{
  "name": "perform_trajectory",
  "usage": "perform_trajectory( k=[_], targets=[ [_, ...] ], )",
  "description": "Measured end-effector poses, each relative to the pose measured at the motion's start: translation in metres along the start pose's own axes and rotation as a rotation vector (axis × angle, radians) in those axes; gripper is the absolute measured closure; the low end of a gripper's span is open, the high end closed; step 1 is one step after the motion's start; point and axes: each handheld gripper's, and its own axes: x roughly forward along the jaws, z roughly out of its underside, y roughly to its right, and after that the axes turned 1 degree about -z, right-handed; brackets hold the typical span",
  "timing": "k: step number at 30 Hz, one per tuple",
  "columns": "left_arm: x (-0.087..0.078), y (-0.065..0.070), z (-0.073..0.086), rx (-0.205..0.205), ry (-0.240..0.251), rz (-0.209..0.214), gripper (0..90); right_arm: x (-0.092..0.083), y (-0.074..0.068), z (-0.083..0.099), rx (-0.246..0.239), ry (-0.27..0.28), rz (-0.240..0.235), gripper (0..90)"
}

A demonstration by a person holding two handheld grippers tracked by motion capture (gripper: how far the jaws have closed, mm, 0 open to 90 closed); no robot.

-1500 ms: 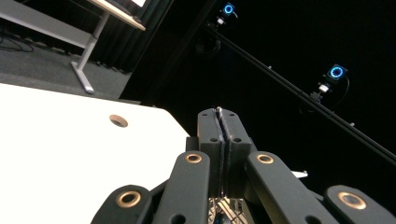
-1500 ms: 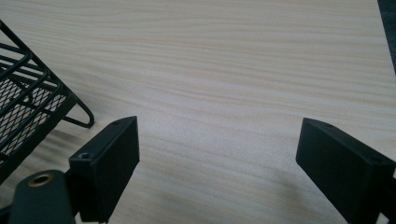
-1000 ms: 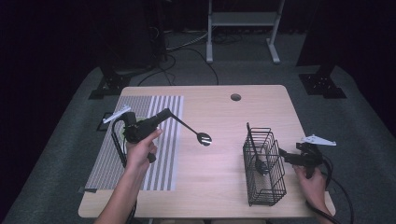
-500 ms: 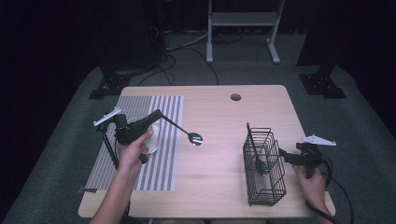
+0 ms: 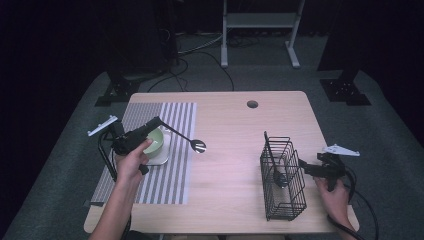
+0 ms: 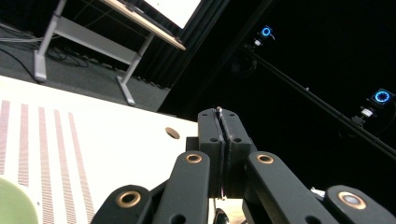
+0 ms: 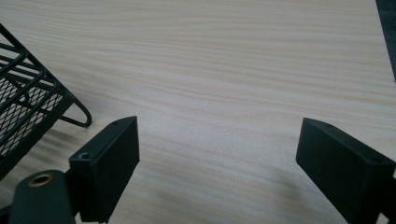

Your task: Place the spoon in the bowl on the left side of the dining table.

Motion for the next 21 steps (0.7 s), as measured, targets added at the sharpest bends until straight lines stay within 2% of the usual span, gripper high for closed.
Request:
perform_trajectory(
  k=[12,21],
  targets=[
    [-0.009,-0.012,-0.005,-0.013,0.022,-0.042,89.5,0.000,0.000,0.000,0.000,-0.001,0.000,12.3],
    [-0.014,-0.021,-0.010,-0.007,0.034,-0.074,89.5,0.000,0.000,0.000,0.002,0.000,0.000,12.3]
  ],
)
